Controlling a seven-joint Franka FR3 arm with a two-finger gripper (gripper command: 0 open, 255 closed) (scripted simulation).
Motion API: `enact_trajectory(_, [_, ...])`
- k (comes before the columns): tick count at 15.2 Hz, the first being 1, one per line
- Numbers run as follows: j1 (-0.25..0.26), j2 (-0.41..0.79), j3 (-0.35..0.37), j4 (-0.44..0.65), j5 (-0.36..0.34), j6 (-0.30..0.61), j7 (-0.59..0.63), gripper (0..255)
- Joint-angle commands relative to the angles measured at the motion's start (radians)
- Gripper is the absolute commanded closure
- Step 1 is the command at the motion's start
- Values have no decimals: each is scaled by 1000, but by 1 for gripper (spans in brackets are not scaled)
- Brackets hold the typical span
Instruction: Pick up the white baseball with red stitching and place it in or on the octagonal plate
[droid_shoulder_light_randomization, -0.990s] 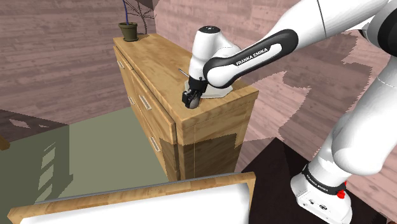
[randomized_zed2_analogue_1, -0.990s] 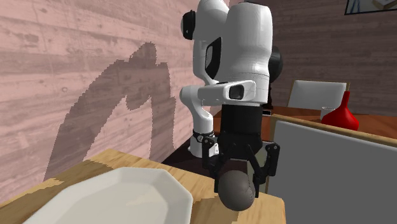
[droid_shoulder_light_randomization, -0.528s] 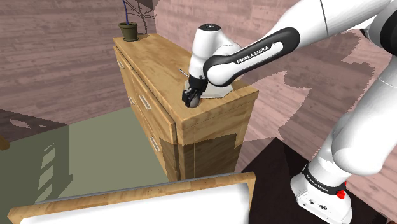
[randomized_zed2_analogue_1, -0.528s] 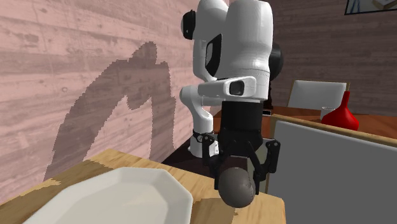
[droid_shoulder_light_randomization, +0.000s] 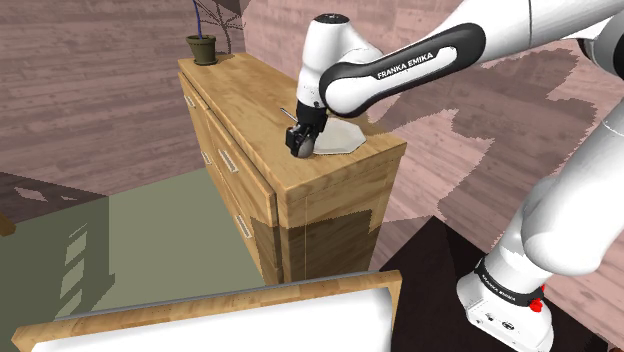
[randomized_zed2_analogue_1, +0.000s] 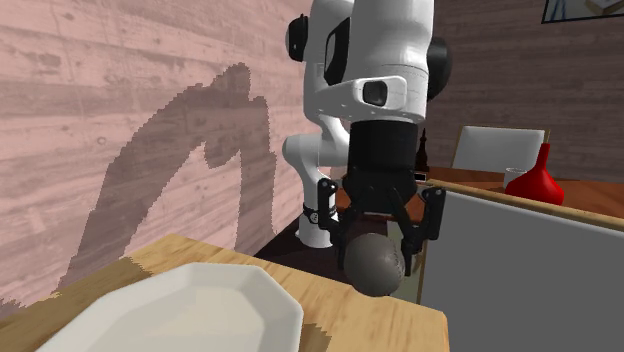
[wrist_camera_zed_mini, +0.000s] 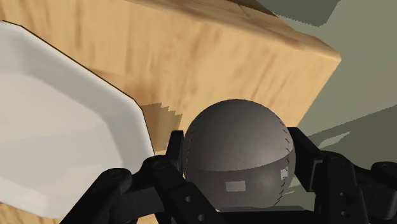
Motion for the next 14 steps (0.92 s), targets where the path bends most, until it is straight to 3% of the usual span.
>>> enact_trajectory(1, [0,-6,0,21,4,-26,-5,255])
enact_trajectory(7, [1,-25,-1,74,14,-97,-16,255])
enact_trajectory(14, [-74,8,-90,111,50,-91,-197,255])
